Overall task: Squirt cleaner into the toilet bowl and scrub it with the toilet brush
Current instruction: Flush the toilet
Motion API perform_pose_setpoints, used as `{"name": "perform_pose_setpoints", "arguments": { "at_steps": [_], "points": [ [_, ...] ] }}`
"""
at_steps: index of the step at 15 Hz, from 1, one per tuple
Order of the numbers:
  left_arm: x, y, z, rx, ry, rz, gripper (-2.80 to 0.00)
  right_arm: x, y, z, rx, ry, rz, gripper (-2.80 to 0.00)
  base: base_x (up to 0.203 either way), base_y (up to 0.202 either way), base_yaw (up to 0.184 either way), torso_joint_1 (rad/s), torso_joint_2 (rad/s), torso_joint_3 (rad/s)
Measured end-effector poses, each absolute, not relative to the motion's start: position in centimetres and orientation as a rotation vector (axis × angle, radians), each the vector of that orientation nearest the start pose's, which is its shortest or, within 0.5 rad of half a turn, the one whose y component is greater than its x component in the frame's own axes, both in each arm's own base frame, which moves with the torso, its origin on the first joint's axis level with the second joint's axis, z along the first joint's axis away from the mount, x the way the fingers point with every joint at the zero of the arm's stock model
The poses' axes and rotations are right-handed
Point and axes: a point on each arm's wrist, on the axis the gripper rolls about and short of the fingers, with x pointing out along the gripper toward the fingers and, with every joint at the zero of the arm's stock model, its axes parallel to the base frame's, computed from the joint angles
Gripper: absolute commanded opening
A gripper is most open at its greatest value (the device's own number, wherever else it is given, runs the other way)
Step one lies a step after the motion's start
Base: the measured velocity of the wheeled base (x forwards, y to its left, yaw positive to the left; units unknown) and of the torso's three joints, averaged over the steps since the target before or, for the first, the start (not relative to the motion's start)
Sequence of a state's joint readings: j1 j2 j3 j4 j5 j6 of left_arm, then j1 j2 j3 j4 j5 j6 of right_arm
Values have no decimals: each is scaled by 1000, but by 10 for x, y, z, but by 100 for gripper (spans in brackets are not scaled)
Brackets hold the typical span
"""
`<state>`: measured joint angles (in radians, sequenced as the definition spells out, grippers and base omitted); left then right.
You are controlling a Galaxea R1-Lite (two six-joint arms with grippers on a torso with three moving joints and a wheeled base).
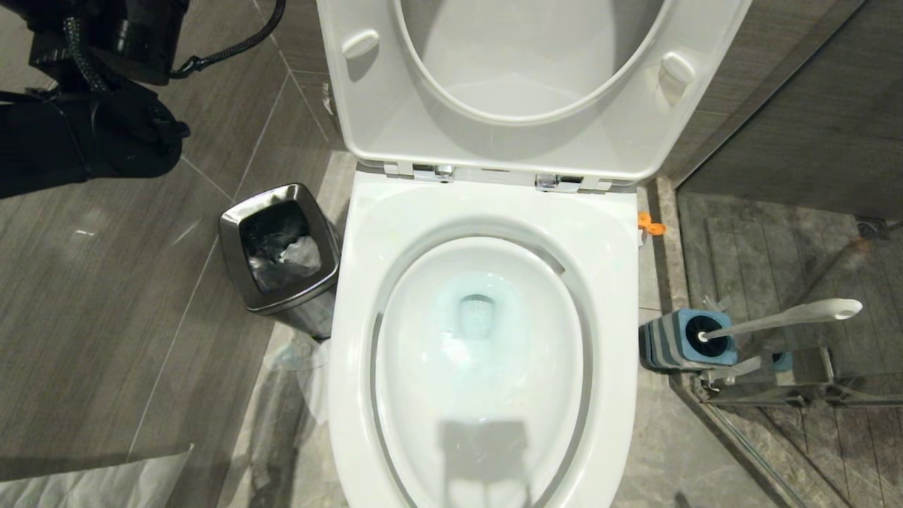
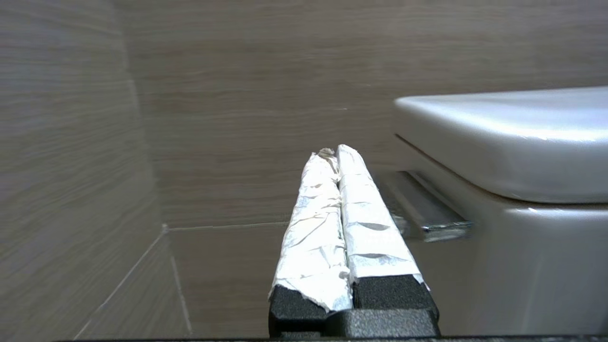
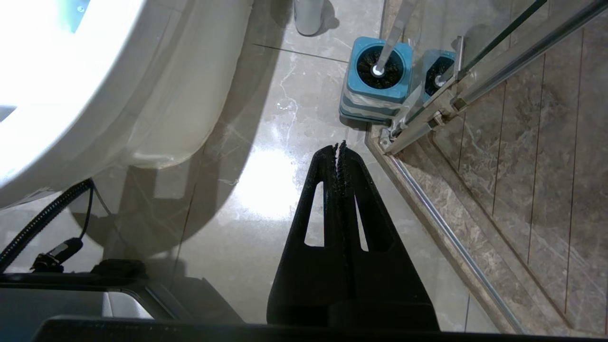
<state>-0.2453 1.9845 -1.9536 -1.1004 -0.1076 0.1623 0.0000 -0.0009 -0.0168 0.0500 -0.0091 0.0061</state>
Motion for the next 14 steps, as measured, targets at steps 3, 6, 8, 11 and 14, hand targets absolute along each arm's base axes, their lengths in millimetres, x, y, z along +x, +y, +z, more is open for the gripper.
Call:
{"name": "perform_pose_setpoints", "arguments": {
  "at_steps": [3, 6, 8, 11, 14],
  "points": [
    [337, -87, 434, 13, -1083, -216, -280, -24, 0, 75, 6, 33, -9, -280, 0, 0, 0, 0, 0, 0],
    [337, -91, 432, -25, -1091, -242, -280, -24, 0, 75, 6, 33, -9, -280, 0, 0, 0, 0, 0, 0],
    [337, -92, 432, -45, -1091, -258, -280, -24, 0, 75, 6, 32, -10, -280, 0, 0, 0, 0, 0, 0],
    [335, -102, 431, -64, -1091, -283, -280, -24, 0, 75, 5, 32, -9, -280, 0, 0, 0, 0, 0, 0],
    [333, -118, 428, -82, -1081, -329, -280, -24, 0, 75, 6, 32, -10, -280, 0, 0, 0, 0, 0, 0]
  ]
}}
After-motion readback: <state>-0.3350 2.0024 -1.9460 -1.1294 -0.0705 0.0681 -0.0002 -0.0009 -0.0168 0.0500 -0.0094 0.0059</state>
